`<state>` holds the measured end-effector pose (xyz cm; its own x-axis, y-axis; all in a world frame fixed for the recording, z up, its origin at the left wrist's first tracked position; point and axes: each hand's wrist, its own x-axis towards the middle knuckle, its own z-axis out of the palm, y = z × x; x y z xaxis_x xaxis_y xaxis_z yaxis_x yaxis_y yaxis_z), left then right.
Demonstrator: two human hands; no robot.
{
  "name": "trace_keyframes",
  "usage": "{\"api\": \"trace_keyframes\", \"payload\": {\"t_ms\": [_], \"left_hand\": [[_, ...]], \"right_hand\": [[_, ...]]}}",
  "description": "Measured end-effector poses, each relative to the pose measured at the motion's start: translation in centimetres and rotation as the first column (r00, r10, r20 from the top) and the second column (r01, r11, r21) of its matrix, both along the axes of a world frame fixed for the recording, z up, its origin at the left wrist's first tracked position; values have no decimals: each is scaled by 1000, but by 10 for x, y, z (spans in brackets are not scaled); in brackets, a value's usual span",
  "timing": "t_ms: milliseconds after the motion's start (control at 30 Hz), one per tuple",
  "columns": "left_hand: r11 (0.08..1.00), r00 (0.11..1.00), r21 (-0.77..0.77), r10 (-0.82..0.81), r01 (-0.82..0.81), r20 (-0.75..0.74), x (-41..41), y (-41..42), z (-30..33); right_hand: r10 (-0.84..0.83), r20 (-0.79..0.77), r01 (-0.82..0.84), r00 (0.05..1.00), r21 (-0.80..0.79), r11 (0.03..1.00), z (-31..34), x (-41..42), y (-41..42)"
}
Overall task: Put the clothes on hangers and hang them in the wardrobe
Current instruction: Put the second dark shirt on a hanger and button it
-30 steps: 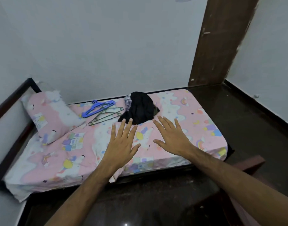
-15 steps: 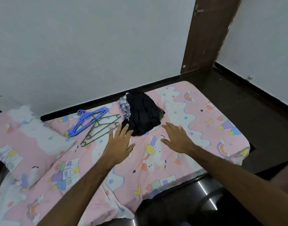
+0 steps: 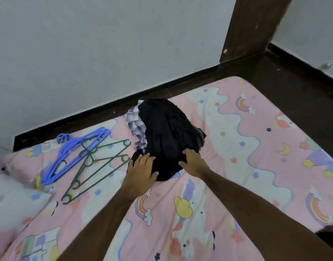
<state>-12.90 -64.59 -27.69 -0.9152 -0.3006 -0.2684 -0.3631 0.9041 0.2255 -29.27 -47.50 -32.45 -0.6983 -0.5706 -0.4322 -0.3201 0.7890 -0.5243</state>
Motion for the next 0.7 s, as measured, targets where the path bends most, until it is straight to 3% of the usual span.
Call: {"api": "trace_keyframes", "payload": {"t_ms": [100, 233, 300, 367, 433, 500, 533, 567, 600, 633, 700], "left_hand": [[986, 995, 140, 95, -91, -23, -25, -22, -46], [964, 994, 252, 102, -86, -50, -50, -38, -98], [930, 978, 346, 172, -123, -115, -63, -46, -116], [880, 943, 446, 273, -165, -190, -76, -49, -123], [725, 875, 647, 448, -235, -185, -88, -45, -113], [379, 812, 886, 584, -267, -5, -99, -33, -96], [196, 799, 939, 590, -282, 117, -105, -25, -90], [80, 797, 948, 566, -307, 210, -111, -17, -87], [29, 798, 942, 540, -334, 267, -116, -6, -88], [35, 799, 932, 527, -360, 289, -120, 7, -91], [176, 824, 908, 511, -381, 246, -123, 41, -99]], "right_hand": [[-76, -1, 76, 997, -61, 995, -48, -23, -46], [-216, -71, 208, 974, -113, 972, -94, -41, -86], [-296, -67, 270, 953, -264, 926, -104, -48, -89], [-271, 176, 323, 947, -520, 791, -97, -48, -71], [-23, 488, 367, 873, -624, 690, -84, -42, -28], [264, 635, 196, 726, -559, 806, -75, -31, 27], [327, 699, 47, 636, -459, 887, -76, -25, 54], [330, 748, -111, 576, -328, 938, -78, -18, 76], [291, 780, -215, 554, -203, 955, -81, -11, 96], [234, 792, -244, 564, -111, 963, -85, -6, 109], [106, 773, -102, 625, -54, 993, -93, -2, 124]]}}
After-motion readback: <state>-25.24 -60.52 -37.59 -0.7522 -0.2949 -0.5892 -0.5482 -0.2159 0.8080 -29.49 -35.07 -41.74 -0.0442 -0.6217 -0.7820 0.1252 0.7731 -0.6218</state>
